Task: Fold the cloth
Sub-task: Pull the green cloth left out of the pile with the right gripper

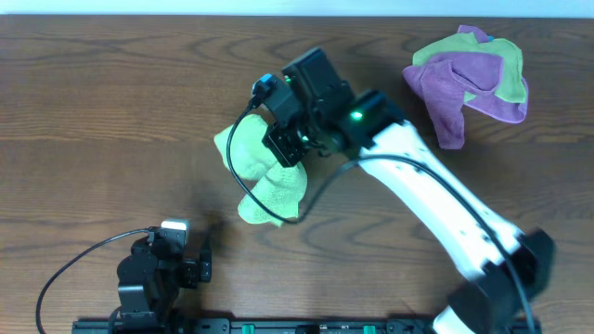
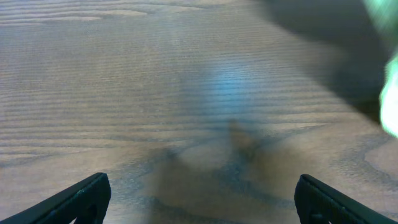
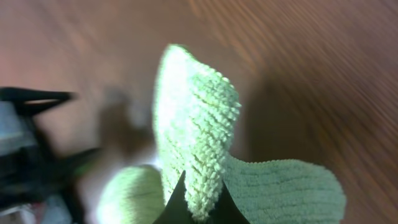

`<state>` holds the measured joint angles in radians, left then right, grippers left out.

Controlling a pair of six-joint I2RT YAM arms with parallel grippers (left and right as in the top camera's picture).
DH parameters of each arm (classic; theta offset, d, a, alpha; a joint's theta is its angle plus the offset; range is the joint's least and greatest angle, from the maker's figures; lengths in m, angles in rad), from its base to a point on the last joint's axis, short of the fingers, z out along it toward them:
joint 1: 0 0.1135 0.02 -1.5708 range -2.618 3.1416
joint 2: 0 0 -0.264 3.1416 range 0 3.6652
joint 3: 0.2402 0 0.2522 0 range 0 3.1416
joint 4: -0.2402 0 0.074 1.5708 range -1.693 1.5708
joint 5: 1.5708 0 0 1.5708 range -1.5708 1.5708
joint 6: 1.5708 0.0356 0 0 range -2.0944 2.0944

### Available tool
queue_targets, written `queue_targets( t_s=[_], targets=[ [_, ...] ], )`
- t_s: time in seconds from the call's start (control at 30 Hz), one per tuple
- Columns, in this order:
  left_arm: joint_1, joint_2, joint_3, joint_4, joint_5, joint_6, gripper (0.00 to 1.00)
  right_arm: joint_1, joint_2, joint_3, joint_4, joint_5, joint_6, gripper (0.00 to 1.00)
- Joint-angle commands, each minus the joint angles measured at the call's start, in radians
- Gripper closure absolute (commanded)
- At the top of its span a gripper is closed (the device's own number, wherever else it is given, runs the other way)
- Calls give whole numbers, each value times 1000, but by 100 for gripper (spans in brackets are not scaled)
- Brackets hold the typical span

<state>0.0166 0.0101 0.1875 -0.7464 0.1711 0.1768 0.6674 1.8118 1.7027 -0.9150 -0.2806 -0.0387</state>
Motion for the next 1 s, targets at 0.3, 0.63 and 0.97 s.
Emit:
queue_targets(
  t_s=[0.3, 0.63, 0.97],
  targets=[
    [-4, -6, -20, -13, -14, -9, 5, -190, 45, 12, 87, 525, 139, 1],
    [-4, -6, -20, -13, -14, -9, 5, -202, 44, -16, -156, 113, 362, 1],
    [-4, -6, -20, -13, -14, -9, 5, -187, 44, -279, -63, -77, 489, 1]
  ],
)
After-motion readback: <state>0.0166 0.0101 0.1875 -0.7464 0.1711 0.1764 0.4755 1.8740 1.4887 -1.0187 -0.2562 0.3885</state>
